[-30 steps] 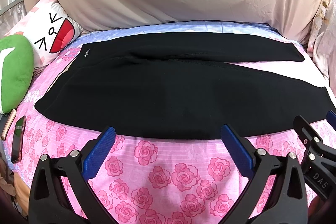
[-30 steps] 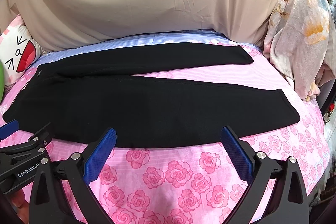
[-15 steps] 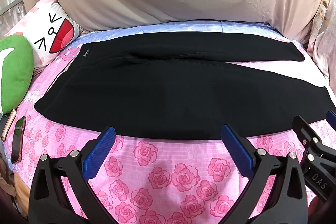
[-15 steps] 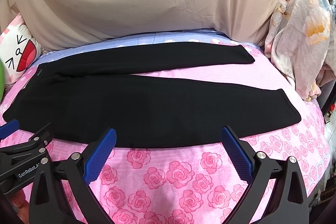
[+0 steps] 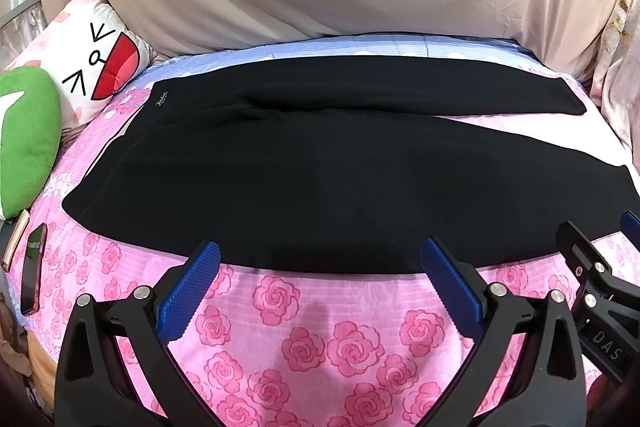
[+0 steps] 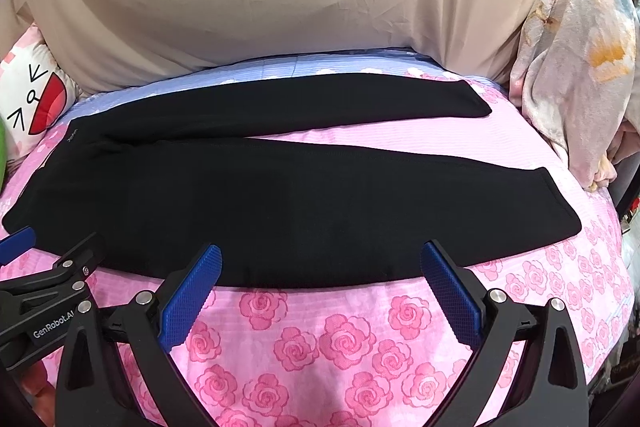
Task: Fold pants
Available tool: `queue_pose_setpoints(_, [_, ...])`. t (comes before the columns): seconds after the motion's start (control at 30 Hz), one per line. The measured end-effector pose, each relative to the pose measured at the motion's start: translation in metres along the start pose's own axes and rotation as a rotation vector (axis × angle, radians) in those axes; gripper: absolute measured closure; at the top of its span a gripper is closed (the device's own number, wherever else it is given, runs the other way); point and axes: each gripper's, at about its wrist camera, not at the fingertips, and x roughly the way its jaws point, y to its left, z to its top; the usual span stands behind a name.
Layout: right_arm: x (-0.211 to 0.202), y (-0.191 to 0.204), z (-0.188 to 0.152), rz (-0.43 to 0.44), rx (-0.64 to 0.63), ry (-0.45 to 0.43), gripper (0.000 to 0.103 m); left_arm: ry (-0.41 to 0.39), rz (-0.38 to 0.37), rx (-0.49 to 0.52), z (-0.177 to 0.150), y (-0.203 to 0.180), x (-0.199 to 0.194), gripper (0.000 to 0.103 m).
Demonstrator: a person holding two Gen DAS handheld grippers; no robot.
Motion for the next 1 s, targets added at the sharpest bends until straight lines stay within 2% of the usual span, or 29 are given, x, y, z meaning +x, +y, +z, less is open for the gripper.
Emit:
queue_pose_setpoints(0.13, [0.008,-0.004,0.003,0.017,0.001,0.010,0.005,0.006,0.001,-0.001,0.004,0.002,0.006,0.005])
queue_pose_setpoints(0.23, [0.024,-0.025,0.011,0.067,0.012,0.049,0.005,0.011,-0.027,-0.026,0.012,0.015,0.013,0.005])
queue_pose_setpoints(0.33, [0.048,-0.069,0.029,0.103,0.080,0.093,0.005,0.036,-0.053,-0.099,0.030,0.051,0.028,0.005])
queue_pose_setpoints(0.4, [0.066,-0.108,0.048,0.090,0.132,0.101,0.005,0.046,-0.047,-0.153,0.049,0.081,0.042,0.005])
queue_pose_setpoints(0.47, [0.082,-0.146,0.070,0.070,0.175,0.077,0.005,0.032,0.001,-0.211,0.079,0.120,0.061,0.005])
queue_pose_setpoints(0.6, [0.125,-0.203,0.123,0.044,0.166,0.058,0.005,-0.023,0.131,-0.235,0.141,0.179,0.104,0.005])
queue_pose_setpoints(0.67, [0.151,-0.229,0.149,0.026,0.157,0.054,0.005,0.002,0.132,-0.235,0.167,0.202,0.134,0.005])
queue_pose_setpoints(0.77, [0.187,-0.256,0.180,0.009,0.159,0.048,0.006,0.063,0.189,-0.228,0.201,0.235,0.187,0.005])
queue_pose_setpoints(0.83, [0.209,-0.268,0.196,0.011,0.159,0.059,0.006,0.081,0.273,-0.194,0.217,0.250,0.217,0.005])
queue_pose_setpoints(0.9, [0.233,-0.278,0.214,0.034,0.172,0.065,0.006,0.089,0.324,-0.179,0.228,0.265,0.244,0.005])
queue_pose_setpoints(0.97, [0.257,-0.286,0.228,0.049,0.185,0.091,0.006,0.118,0.302,-0.200,0.231,0.277,0.262,0.005])
queue_pose_setpoints(1.0, [0.266,-0.287,0.233,0.042,0.191,0.101,0.006,0.161,0.261,-0.219,0.232,0.285,0.279,0.005])
